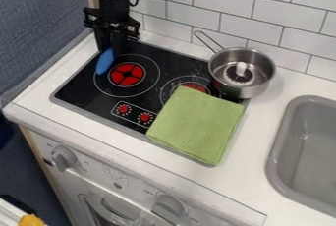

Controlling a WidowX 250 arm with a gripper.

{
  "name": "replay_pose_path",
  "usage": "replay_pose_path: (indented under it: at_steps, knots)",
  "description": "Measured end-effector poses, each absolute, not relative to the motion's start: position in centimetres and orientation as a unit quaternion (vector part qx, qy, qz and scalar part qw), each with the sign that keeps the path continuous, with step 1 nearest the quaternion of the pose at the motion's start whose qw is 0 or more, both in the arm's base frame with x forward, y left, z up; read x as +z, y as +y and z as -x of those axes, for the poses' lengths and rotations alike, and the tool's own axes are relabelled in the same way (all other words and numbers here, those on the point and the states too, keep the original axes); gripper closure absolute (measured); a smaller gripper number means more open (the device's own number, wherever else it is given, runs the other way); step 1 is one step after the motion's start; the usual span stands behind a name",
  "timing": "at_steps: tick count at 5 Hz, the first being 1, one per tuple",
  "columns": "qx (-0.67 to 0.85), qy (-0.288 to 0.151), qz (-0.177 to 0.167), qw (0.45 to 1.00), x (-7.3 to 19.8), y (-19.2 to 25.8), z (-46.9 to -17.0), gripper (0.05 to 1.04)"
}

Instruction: Put the blue fork on the left side of the burner

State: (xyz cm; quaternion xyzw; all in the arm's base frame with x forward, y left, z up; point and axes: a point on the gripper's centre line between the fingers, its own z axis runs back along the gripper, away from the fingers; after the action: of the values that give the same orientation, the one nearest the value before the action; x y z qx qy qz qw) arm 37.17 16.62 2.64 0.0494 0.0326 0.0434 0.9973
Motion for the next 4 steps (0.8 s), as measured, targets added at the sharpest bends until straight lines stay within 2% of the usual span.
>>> replay_pose_path:
  at_steps: [1,2,3,4]
  knots:
    - [0.042,0.028,-0.045,0.998,2.6,16.5,-37.3,0.668]
    - [0.040,0.026,-0.038,0.998,2.6,16.3,-37.4,0.360]
    - [0.030,0.029,-0.033,0.999,2.2,15.5,-37.3,0.102]
    - [0.026,0.021,-0.033,0.999,3.0,14.3,-36.3,0.078]
